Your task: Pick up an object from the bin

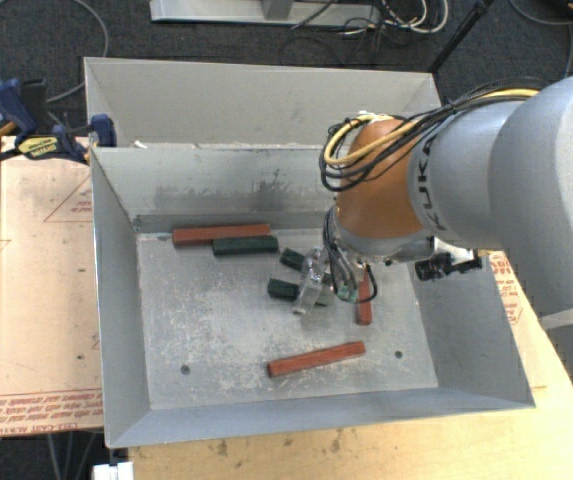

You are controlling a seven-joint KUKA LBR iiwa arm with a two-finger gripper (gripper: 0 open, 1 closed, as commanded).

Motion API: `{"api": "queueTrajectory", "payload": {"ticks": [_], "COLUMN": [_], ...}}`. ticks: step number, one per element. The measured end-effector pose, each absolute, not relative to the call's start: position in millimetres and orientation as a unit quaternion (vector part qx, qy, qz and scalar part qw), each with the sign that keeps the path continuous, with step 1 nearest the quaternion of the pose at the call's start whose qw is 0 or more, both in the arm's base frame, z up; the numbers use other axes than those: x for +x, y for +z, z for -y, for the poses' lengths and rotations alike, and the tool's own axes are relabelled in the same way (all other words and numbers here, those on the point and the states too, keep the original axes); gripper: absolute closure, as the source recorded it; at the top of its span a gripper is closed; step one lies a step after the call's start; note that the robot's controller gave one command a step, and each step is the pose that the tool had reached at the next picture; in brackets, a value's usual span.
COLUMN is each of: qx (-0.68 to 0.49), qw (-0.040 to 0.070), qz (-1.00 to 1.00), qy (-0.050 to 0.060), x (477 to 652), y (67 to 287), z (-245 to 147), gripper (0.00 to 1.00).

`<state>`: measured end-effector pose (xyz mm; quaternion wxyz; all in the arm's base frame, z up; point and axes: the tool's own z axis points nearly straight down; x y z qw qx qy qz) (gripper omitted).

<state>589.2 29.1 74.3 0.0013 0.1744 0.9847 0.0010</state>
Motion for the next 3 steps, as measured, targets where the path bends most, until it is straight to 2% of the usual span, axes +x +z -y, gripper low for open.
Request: {"api": "queueTrajectory", "payload": {"ticks": [1, 2, 3], "qx": [0.173, 0.172, 0.171], "qw": [0.003, 0.004, 0.001], "qz": [-0.985, -0.985, -0.985], "qy": [0.001, 0.001, 0.001], "x": [590.6, 592.5, 593.2], "y": [111, 165, 169], "z": [-29, -30, -30], "gripper": [1.0, 1.0, 1.0]}}
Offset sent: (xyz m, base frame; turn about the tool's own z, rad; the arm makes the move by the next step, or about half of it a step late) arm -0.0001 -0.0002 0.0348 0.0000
